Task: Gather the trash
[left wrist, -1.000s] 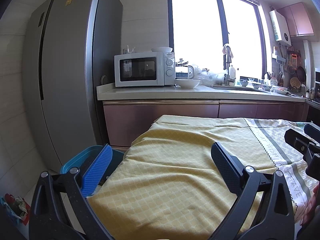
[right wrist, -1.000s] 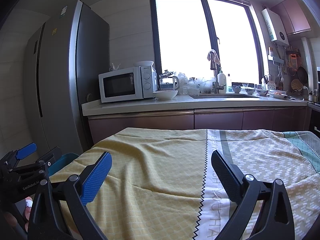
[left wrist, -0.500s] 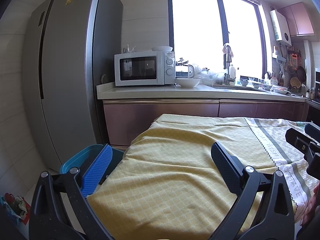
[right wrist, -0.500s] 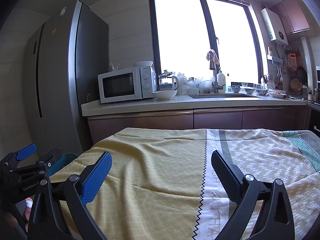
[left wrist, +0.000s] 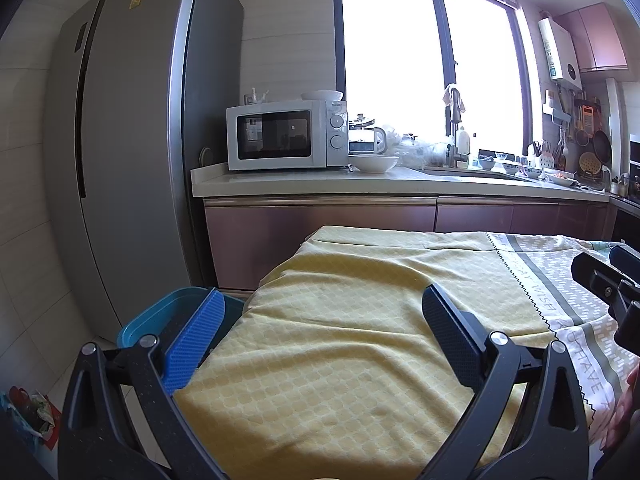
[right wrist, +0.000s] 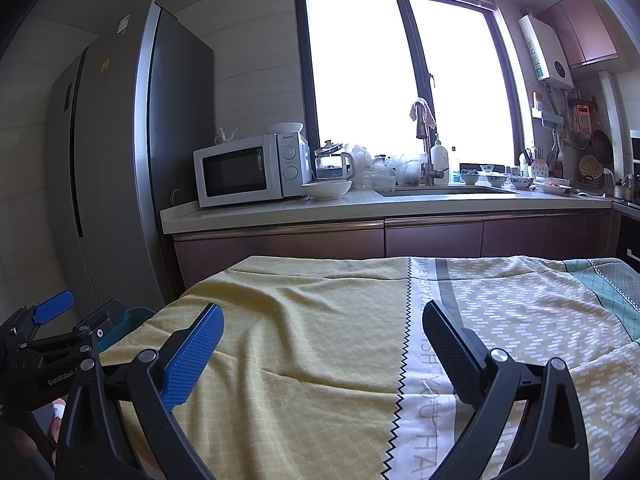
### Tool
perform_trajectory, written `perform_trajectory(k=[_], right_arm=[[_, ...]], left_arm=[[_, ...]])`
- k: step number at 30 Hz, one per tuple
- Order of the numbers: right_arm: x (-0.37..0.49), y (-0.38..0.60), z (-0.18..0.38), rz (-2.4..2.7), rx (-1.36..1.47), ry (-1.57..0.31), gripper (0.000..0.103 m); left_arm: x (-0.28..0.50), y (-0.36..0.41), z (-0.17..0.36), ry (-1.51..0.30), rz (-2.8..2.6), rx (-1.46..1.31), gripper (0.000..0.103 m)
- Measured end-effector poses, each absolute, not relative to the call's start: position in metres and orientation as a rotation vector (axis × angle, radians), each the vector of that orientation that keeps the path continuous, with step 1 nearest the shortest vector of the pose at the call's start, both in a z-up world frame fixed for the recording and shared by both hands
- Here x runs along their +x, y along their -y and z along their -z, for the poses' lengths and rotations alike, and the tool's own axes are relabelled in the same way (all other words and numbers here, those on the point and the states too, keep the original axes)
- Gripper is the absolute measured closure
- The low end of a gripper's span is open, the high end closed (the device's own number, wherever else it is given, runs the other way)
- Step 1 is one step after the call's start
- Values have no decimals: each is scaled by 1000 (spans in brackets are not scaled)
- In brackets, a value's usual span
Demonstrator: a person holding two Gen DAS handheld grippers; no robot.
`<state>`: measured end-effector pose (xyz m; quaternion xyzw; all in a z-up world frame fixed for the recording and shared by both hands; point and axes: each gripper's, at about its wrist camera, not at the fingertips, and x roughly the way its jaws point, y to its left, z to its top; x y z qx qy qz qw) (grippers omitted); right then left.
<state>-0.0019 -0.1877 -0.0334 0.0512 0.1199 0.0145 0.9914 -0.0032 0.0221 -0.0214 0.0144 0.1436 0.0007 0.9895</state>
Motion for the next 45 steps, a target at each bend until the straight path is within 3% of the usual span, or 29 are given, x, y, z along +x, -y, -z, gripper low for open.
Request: perform_trajectory(k=[45], right_arm=[[-3,193,33,-22,108,-232,7]], left_arm=[[-2,-21,22,-292,0,25,6]])
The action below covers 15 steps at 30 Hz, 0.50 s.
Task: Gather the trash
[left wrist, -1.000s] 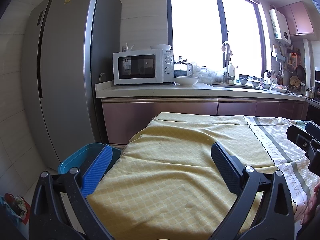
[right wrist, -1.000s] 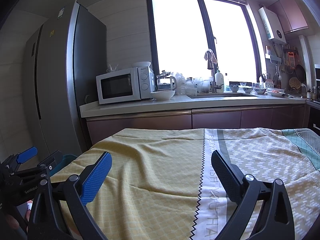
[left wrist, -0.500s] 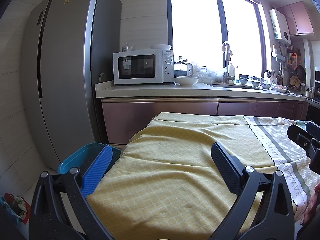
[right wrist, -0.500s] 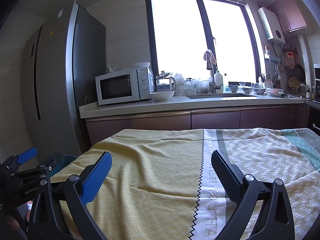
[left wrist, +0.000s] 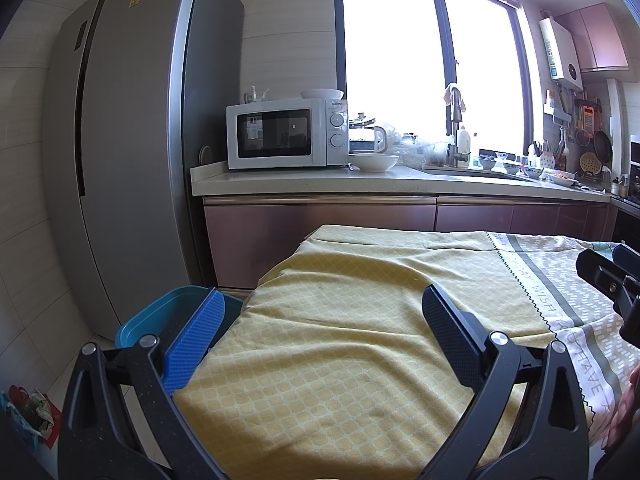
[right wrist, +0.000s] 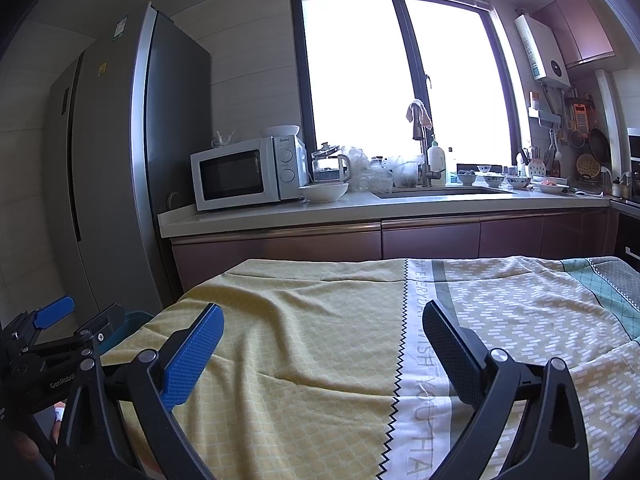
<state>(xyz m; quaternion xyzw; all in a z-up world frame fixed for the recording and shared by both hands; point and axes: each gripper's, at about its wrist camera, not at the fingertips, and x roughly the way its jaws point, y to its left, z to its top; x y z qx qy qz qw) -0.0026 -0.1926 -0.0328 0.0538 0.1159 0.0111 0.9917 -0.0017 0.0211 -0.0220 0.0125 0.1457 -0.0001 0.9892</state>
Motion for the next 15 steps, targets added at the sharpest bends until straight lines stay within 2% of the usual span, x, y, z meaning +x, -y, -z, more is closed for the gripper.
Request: perform_trajectory(k=[15], right_arm=[[-3,192,32,-21,108,-230,7]], left_arm=[[0,-19,22,-296,3,27,6]])
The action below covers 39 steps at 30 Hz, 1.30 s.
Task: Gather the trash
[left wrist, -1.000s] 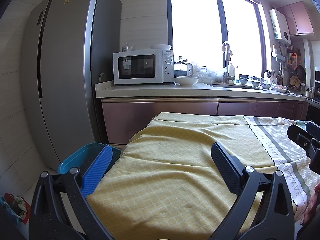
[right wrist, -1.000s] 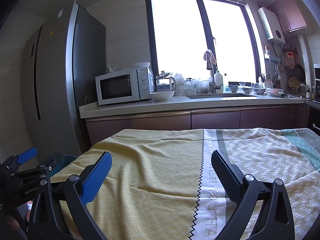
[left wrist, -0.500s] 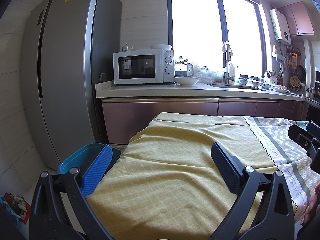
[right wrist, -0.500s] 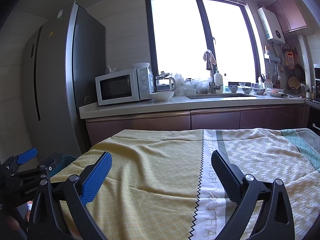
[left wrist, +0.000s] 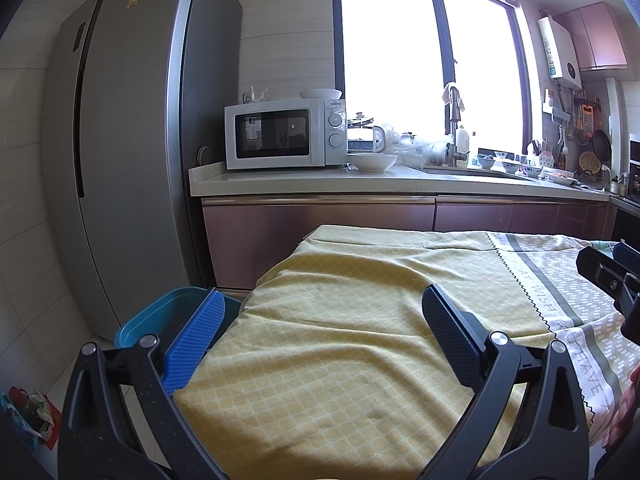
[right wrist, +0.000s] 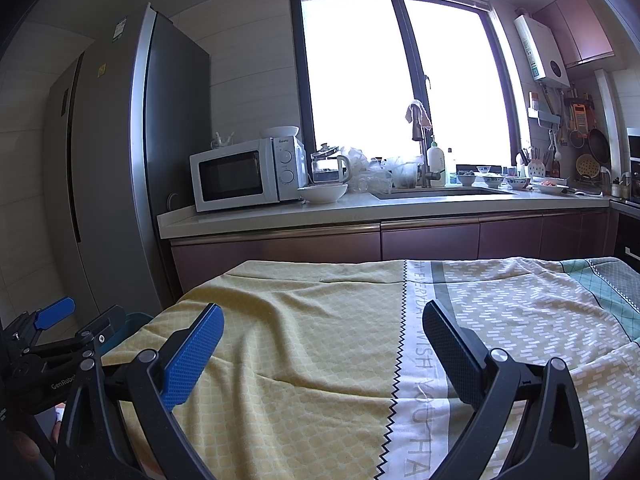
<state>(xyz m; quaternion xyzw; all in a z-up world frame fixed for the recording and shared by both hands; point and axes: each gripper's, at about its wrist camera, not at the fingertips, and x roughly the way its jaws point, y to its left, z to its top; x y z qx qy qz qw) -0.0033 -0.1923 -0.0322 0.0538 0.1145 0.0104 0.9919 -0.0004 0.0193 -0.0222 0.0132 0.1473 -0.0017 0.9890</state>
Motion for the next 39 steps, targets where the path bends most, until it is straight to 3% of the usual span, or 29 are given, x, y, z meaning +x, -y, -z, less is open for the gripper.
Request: perform_trajectory(k=[39], right_arm=[[-2,198,34,-12,120,-234,7]], left_arm=[[10,-17,25,-317,10,27,6]])
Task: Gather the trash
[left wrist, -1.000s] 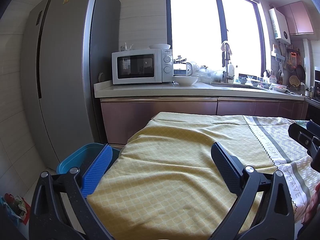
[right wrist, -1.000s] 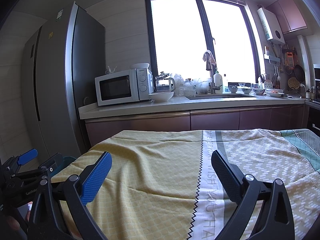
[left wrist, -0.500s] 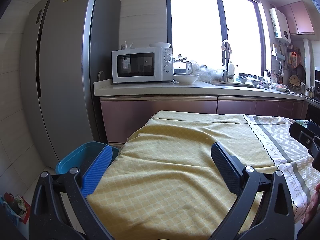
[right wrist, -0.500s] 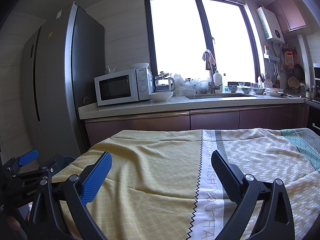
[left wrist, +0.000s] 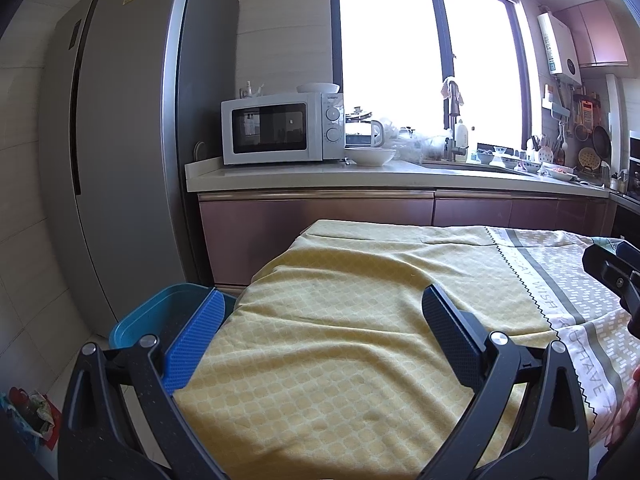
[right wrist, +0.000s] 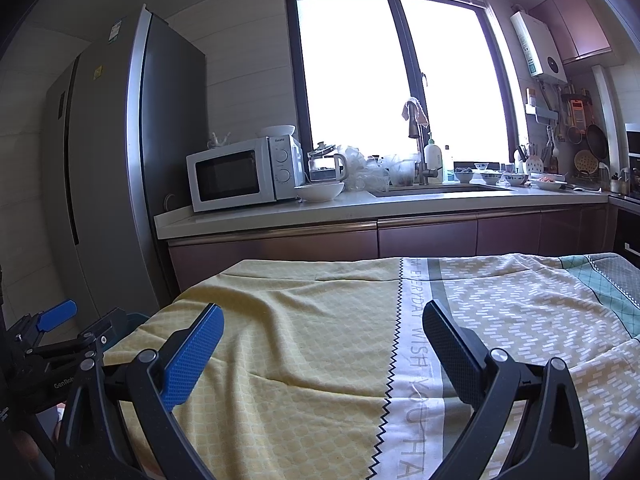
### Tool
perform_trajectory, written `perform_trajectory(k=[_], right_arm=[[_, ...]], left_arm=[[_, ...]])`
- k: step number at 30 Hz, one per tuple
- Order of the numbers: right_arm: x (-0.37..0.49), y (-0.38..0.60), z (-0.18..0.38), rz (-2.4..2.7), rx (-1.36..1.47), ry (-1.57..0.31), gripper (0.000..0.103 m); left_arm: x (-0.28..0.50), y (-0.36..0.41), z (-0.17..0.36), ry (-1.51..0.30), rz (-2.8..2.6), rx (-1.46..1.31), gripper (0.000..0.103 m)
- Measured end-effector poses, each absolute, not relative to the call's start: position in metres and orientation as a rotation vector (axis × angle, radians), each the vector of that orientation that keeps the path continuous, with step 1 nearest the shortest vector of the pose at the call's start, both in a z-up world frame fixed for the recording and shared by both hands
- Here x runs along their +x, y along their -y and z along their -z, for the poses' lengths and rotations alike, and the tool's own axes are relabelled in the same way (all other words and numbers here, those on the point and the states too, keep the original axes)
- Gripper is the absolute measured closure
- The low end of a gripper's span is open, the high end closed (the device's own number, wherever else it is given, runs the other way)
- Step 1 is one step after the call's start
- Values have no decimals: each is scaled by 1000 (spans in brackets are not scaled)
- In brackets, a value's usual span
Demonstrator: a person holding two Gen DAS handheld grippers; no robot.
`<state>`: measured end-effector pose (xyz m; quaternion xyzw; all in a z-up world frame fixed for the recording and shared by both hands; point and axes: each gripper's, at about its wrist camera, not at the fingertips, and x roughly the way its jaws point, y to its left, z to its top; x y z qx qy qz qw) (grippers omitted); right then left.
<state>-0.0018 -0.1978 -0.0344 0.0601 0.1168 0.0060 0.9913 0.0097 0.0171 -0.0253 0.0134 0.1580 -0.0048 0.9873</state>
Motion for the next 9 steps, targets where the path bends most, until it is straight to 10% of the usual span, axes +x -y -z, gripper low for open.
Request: perform_trajectory(k=[9], right_arm=[[9,228,37,32,111,-298,7]], left_arm=[[68,-14,28,-470,47,7,6]])
